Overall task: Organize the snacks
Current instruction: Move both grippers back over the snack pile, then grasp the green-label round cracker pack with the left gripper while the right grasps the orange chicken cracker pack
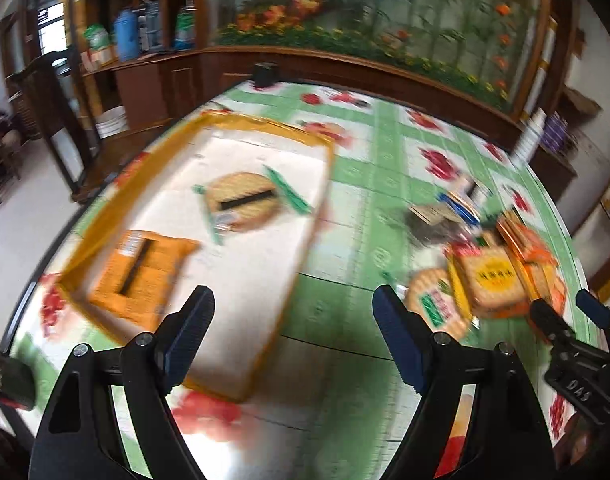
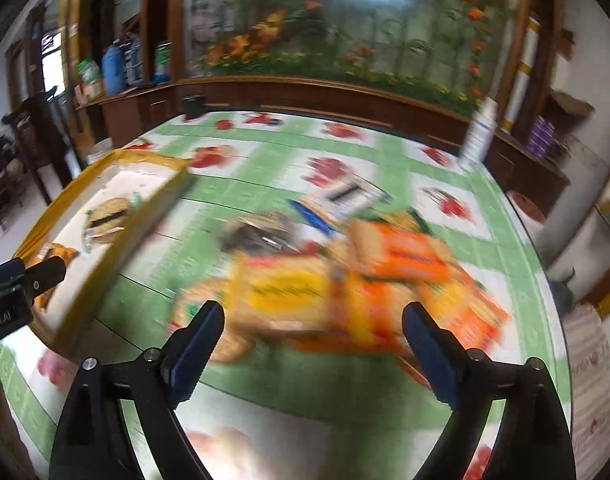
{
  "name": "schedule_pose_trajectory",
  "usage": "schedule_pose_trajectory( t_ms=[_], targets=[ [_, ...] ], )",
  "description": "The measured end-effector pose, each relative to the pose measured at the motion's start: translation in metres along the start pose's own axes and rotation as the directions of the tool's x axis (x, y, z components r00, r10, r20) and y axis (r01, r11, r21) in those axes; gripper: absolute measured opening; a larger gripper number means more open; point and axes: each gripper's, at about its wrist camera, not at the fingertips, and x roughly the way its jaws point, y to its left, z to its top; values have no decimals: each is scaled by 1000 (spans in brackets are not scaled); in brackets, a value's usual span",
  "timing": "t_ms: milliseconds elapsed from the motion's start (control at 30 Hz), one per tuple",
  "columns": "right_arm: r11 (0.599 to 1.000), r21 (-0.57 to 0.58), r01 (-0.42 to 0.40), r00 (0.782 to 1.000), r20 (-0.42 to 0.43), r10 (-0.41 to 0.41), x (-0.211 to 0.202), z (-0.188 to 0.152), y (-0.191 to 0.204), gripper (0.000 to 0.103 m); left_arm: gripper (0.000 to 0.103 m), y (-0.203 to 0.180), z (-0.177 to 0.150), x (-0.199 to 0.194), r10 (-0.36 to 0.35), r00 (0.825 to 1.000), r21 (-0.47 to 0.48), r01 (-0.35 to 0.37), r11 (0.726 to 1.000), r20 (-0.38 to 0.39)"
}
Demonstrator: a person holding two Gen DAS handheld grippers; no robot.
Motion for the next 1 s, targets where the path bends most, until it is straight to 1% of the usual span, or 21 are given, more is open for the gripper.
schedule_pose_trajectory(
  t_ms=[67,133,200,267,333,433,500,533,667,733,767,867,933,1000],
  targets=[
    [999,48,13,1000,-15,-13,-2,-11,-24,94,82,-20,-3,7,-27,1000,49,28,998,-8],
    [996,87,28,999,-30,-25,-3,-20,-45,94,82,-43,-5,14,-36,999,127,38,991,-14],
    [993,112,35,999,-39,-31,-3,-25,-60,94,82,-62,-6,20,-45,999,211,46,976,-9],
    [989,144,35,998,-54,-27,-2,-31,-75,94,82,-81,-6,29,-76,997,306,75,949,-10],
    [985,170,28,998,-63,-18,0,-35,-84,94,82,-95,-5,37,-105,994,379,113,918,-40],
    [984,173,-45,996,-62,56,4,-33,-83,94,82,-102,-3,43,-116,992,459,122,880,-41],
    [982,155,-111,992,-49,120,5,-29,-76,94,82,-100,-1,42,-137,990,482,140,865,-41],
    [981,147,-125,990,-46,133,6,-27,-72,94,82,-98,2,42,-155,987,486,161,859,-51],
    [986,72,-151,987,-35,154,12,-13,-50,97,81,-87,4,41,-225,969,481,246,841,-103],
    [987,31,-157,987,-31,158,14,-5,-42,97,81,-84,4,42,-240,963,473,269,839,-122],
    [987,23,-160,987,-30,161,15,-1,-42,97,81,-83,3,42,-237,963,474,269,839,-126],
    [989,64,-130,991,-29,132,23,9,-63,97,81,-83,2,40,-237,963,487,271,830,-130],
    [988,128,-83,994,-54,91,29,10,-89,97,81,-82,2,41,-242,960,495,280,822,-142],
    [972,230,-50,994,-80,70,31,1,-122,97,81,-84,2,45,-244,958,504,288,814,-154]
  ],
)
